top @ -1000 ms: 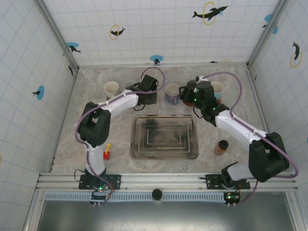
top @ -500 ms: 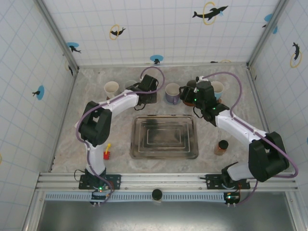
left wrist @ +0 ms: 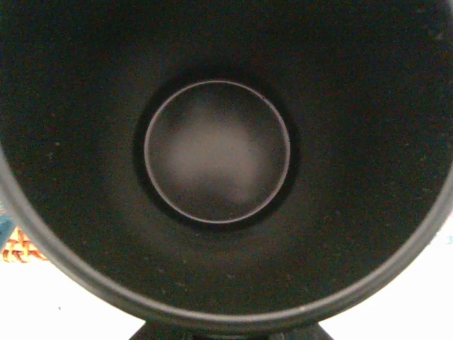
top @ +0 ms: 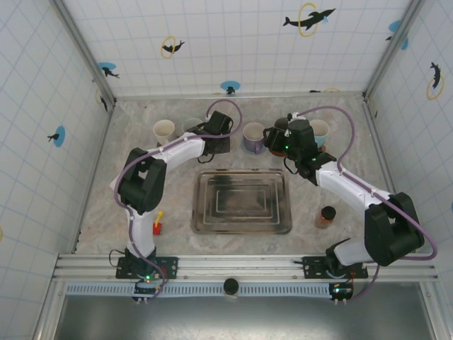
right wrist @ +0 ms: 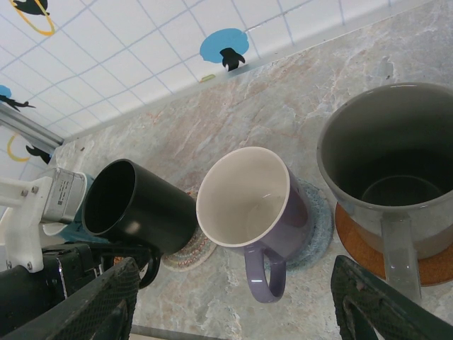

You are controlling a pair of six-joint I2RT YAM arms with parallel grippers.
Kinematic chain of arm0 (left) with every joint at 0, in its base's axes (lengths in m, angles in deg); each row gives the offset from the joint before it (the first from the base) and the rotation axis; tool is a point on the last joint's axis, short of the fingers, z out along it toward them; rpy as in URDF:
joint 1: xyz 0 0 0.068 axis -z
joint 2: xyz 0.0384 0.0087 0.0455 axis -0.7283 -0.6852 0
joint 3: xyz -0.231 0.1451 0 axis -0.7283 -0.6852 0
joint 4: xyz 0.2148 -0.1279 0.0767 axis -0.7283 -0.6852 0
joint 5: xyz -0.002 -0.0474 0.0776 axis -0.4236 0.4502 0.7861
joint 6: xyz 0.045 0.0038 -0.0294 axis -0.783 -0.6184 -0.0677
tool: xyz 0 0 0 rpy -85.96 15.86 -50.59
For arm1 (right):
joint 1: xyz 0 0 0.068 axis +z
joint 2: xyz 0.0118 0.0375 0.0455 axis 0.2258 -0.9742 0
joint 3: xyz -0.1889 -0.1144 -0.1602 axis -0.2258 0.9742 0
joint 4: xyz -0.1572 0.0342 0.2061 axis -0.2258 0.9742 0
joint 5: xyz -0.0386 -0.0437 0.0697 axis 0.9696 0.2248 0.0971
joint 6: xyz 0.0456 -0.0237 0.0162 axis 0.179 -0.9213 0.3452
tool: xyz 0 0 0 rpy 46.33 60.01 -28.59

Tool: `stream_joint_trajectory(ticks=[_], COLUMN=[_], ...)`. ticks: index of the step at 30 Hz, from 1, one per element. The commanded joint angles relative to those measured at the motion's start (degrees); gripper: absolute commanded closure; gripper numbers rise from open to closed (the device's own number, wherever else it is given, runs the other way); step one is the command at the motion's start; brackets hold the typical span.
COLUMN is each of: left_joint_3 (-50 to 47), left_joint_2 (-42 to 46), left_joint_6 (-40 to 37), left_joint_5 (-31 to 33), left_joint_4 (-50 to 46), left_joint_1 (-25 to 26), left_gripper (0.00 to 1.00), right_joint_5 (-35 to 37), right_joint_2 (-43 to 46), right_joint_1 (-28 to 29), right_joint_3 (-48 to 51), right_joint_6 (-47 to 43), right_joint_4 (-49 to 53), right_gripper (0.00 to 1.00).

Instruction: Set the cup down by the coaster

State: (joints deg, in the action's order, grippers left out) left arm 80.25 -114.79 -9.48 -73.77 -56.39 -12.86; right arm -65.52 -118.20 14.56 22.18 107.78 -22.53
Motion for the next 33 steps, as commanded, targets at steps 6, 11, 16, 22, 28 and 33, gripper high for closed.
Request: stream_joint_trajectory(ticks=[6, 11, 16, 22, 28, 33], left_joint_3=[1.5, 1.6, 1.6, 1.7, 1.6, 1.6], left_joint_2=[-0.5, -0.9, -1.1, -1.3, -1.4, -1.6], left_joint_6=[1.0, 1.0, 1.2, 1.3, 1.3, 1.4], left_joint_5=[1.4, 1.0, 0.4, -0.4, -0.9, -1.2], left_joint_4=[3.9, 3.8, 4.0, 4.1, 4.1, 4.1], left_joint_1=[-0.7, -0.7, -0.7, -0.6, -0.7, -0.6], left_gripper=[1.00, 1.00, 1.00, 1.00, 1.00, 1.00], right_joint_5=[-0.4, -0.5, -0.6, -0.6, -0.7, -0.7], right_joint_2=[-0.7, -0.8, -0.9, -1.0, -1.0, -1.0], right_joint_1=[-0.5, -0.4, -0.5, -0.5, -0.5, -0.5], right_joint_3=[-2.2, -2.2, -2.2, -2.3, -2.3, -2.3], right_joint_6=[0.0, 0.1, 0.1, 0.1, 0.1, 0.1], right_joint_4=[-1.0, -1.0, -1.0, -1.0, -1.0, -1.0], right_gripper=[0.28, 0.28, 0.28, 0.28, 0.28, 0.28])
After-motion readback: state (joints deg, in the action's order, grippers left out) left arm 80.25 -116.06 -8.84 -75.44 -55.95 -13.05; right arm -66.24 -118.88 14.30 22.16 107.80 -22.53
